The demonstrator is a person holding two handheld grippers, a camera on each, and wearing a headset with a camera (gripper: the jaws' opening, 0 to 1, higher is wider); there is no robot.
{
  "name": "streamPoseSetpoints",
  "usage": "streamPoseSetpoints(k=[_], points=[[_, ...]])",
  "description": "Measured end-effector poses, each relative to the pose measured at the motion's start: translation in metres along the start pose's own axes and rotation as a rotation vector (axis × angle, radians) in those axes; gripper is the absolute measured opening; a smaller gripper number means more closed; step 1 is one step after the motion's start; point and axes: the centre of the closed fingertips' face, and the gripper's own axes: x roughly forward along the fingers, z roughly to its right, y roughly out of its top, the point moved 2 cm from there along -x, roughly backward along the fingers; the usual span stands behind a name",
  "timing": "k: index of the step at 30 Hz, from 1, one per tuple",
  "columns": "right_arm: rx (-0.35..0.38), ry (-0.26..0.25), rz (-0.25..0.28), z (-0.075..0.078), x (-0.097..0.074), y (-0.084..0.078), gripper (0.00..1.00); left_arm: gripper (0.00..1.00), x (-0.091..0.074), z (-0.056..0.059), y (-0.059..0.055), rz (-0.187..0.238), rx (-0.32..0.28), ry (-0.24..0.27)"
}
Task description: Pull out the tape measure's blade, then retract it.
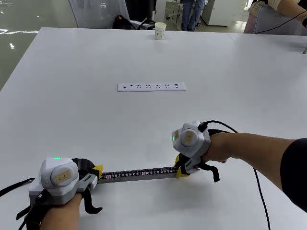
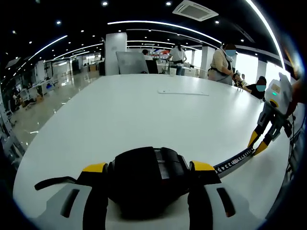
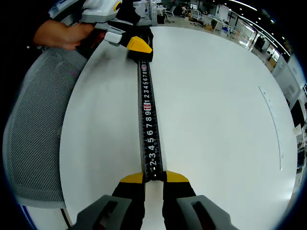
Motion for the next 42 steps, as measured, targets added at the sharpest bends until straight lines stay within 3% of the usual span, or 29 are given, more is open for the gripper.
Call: streamPoseSetpoints(k=[5,22,27,42], points=[[0.035,0.007,0.009,-0.0003,-0.0015,0.0002,0.09,0.63,-0.0004,0.0013,-0.0009,-0.01,0.004,-0.005],[0.025,-0.004,0.0,-0.0005,0.0008,0.0032,0.1,0.63,-0.0008,0.0025,-0.0013,-0.026,0.016,-0.018],[0.035,-0.008,0.005,-0.0008,0.0012,0.0043,0.1,0.62,-0.0012,0.0021,-0.0016,-0.053,0.007,-0.032],[0.039,-0.007,-0.002,-0.001,0.0027,0.0081,0.1,0.62,0.0006,0.0013,-0.0013,-0.074,0.005,-0.047]])
